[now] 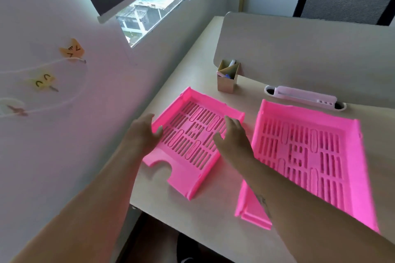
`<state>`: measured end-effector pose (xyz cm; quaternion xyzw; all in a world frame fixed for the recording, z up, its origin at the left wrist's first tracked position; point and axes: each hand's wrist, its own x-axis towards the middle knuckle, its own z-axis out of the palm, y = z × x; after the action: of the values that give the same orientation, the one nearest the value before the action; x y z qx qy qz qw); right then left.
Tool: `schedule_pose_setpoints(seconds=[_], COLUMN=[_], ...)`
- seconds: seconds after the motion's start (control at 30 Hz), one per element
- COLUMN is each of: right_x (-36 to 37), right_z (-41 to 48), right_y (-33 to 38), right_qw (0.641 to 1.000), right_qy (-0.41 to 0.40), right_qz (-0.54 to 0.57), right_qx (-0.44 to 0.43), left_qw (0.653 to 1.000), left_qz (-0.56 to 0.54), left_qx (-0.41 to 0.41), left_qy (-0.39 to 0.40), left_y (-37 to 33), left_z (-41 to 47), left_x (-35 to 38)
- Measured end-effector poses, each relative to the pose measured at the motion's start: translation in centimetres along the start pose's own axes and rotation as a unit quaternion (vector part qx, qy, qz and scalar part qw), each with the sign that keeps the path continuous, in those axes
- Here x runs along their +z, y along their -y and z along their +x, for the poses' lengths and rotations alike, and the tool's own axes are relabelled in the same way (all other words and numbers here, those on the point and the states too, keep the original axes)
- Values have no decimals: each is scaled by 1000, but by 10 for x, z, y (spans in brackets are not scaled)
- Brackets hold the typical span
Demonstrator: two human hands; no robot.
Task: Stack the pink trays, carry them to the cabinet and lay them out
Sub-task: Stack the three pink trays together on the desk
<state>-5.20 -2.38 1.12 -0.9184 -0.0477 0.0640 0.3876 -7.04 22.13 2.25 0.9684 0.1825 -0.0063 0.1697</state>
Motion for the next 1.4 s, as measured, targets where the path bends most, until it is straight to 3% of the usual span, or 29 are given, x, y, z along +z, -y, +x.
schedule_pose_setpoints(seconds=[0.2,0.4,0.6,0.9,1.07,1.4], right_x=[70,106,80,-21,-95,-181], right_z=[-4,-11,10,14,-37,-149], right_y=[-4,-7,15,44,-3,-138], right_qw=[960,932,941,962,965,955], right_qy=[-56,-45,-92,-122,-136,-166], right_qz=[101,97,98,165,170,145], right_qx=[256,347,311,183,149,197], left_qw=[998,994,993,991,985,972], left_qz=[24,17,-100,-100,-124,-226], left_qx=[-9,-4,25,69,90,68], left_qy=[64,105,51,-48,-82,-13], left_y=[65,106,94,19,-50,-170], left_z=[50,64,73,30,-35,-173], left_x=[34,61,35,-43,-36,56])
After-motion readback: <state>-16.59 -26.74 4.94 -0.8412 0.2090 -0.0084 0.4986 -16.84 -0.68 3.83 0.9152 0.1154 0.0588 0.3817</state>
